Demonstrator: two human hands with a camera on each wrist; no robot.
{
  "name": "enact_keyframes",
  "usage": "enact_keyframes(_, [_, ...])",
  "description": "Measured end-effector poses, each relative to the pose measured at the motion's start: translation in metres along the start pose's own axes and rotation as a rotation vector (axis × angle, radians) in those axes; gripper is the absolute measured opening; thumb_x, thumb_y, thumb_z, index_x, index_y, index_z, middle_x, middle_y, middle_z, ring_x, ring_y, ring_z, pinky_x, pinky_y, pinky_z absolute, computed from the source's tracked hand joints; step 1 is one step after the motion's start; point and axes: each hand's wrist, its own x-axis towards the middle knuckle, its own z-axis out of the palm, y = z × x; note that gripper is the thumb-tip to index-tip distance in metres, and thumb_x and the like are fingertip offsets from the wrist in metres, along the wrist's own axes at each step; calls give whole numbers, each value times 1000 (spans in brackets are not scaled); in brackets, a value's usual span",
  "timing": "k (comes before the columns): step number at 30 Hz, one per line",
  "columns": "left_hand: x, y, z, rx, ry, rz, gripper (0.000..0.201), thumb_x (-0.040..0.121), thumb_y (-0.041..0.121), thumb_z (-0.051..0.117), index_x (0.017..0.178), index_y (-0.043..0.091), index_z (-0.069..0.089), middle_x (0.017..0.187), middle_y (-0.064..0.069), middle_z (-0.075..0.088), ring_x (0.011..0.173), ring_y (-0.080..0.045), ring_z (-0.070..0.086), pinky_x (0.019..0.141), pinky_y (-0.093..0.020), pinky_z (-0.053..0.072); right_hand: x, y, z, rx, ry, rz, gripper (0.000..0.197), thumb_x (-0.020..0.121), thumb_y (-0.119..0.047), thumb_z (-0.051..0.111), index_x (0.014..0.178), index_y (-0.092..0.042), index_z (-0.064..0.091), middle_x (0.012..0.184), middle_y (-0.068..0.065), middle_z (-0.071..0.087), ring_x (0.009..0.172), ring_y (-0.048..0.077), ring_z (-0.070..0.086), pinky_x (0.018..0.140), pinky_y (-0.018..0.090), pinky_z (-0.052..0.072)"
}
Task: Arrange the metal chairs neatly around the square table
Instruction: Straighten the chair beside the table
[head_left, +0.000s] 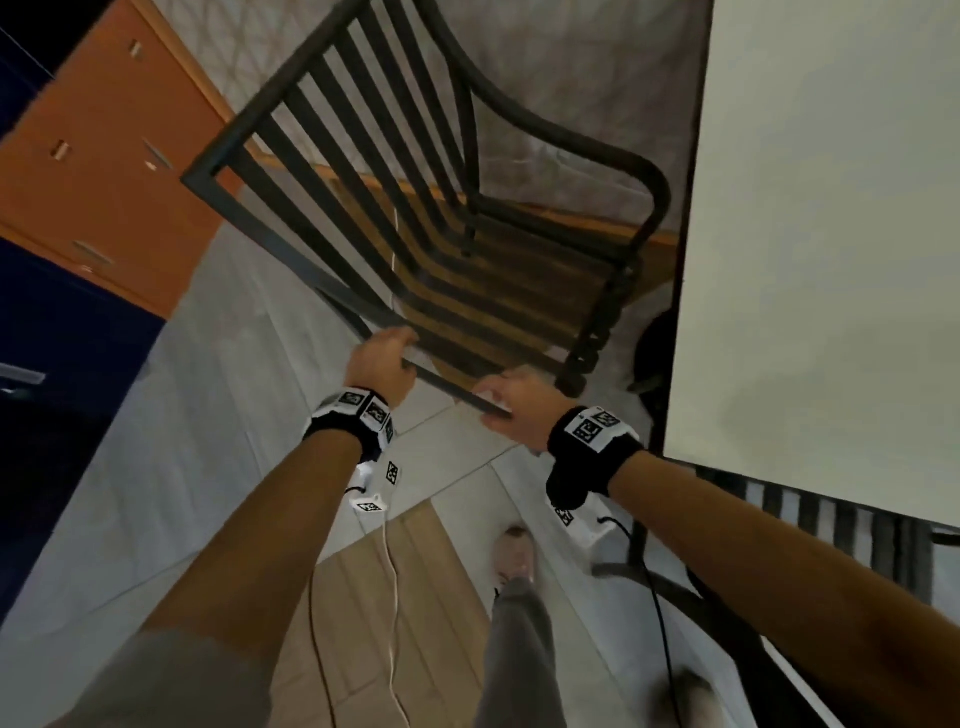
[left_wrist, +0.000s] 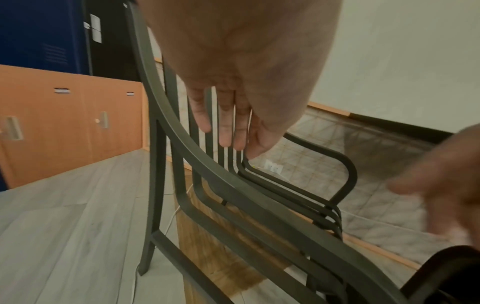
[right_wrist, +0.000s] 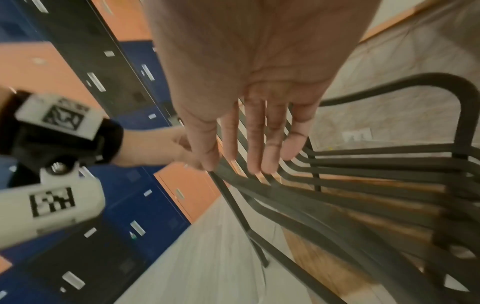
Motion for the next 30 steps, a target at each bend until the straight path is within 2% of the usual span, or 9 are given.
enact_keyframes(4, [41,-10,32,28,-101,-45,49,83,11,61,131,13,51,137,-11,55,124,-34,52,105,-50,42,60,18,30,-106,23,27,72,87,-17,62,147,-17,22,146,15,32,129,36,36,105,52,39])
enact_keyframes(7, [54,-14,56,148,-179,10,52,85,13,60,136,15,48,147,-9,46,136,-30,42,113,-49,34,95,21,52,-129,-29,143,82,87,-11,60,150,-17,7,150,20,28,133,39,34,105,57,37])
enact_keyframes(10, [62,-15,68,299,-172,69,54,86,13,59,138,21,46,154,-3,38,148,-24,24,121,-51,15,105,31,57,-201,-25,219,67,87,1,51,146,-10,19,135,23,46,118,40,49,91,54,47])
enact_keyframes(12, [65,-16,70,408,-194,93,54,88,16,58,139,26,44,155,0,37,149,-22,20,121,-57,6,103,41,57,-243,-16,219,59,87,3,49,140,-6,27,128,23,51,111,41,54,84,53,50])
enact_keyframes(16, [69,-6,59,593,-191,33,62,85,13,59,141,32,39,154,-1,37,150,-21,18,107,-78,-5,92,64,47,-235,-30,322,54,90,-4,46,140,-9,27,129,23,51,113,44,52,89,58,47])
enact_keyframes(19, [77,5,50,708,-175,-24,74,81,16,65,144,34,32,156,-5,32,151,-26,13,98,-85,-6,85,84,30,-296,-55,453,58,89,-11,53,140,-12,27,128,23,51,113,46,52,91,61,44])
enact_keyframes(22, [88,8,47,740,-183,-45,79,76,21,71,143,38,32,153,-5,37,149,-29,17,96,-87,-8,88,100,11,-356,-88,616,60,83,-14,62,136,-9,35,130,25,50,118,52,47,96,70,35])
enact_keyframes(26, [96,21,50,679,-161,8,55,79,20,69,128,38,50,131,-2,57,136,-29,39,92,-88,-9,103,119,-3,-347,-58,818,38,88,2,51,126,-3,53,128,31,53,122,58,40,99,75,24])
enact_keyframes(30, [101,33,46,635,-140,28,53,81,13,66,125,38,50,127,-1,58,133,-29,40,92,-89,-7,104,129,-8,-358,-35,807,38,88,4,48,125,-5,55,127,32,54,122,60,39,100,75,24])
